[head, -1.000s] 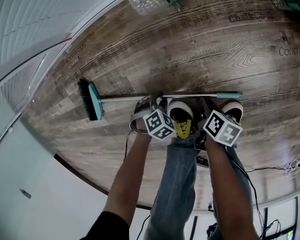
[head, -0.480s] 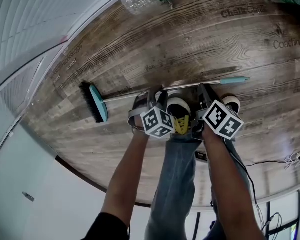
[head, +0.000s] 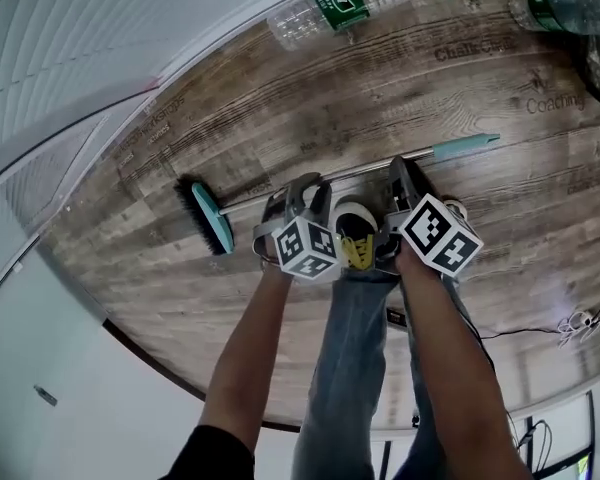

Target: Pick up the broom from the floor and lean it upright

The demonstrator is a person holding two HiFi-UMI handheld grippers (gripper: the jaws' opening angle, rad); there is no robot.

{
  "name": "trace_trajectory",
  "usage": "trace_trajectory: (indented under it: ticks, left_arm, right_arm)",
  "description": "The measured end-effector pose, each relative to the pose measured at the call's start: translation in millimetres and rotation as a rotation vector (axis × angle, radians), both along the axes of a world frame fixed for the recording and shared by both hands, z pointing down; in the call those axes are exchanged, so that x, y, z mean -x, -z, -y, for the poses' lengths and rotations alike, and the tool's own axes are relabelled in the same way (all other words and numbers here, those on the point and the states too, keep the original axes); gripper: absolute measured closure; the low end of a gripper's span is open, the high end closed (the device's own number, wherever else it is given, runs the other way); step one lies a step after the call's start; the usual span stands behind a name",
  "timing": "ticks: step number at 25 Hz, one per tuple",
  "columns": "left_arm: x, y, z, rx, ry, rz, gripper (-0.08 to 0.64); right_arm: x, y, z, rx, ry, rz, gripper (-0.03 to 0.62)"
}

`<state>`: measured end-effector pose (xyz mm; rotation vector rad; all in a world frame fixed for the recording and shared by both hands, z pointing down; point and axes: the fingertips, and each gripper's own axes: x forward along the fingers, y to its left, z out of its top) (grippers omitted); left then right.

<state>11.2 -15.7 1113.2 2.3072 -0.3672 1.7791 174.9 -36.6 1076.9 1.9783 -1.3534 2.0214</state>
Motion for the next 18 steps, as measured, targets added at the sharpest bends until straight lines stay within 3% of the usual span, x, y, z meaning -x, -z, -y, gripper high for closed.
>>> trace_trajectory:
  ticks: [11,18]
  left_arm:
    - [11,108,45,-0.076,0.110,-0.025,0.467]
    - [23,206,72,-0.125,0.274,-0.061,0.469]
  right_arm:
    - [31,144,79,-0.236,0.225,-0.050,0.495]
    - [66,274,117,-0.398,0.431,-0.084,0.506]
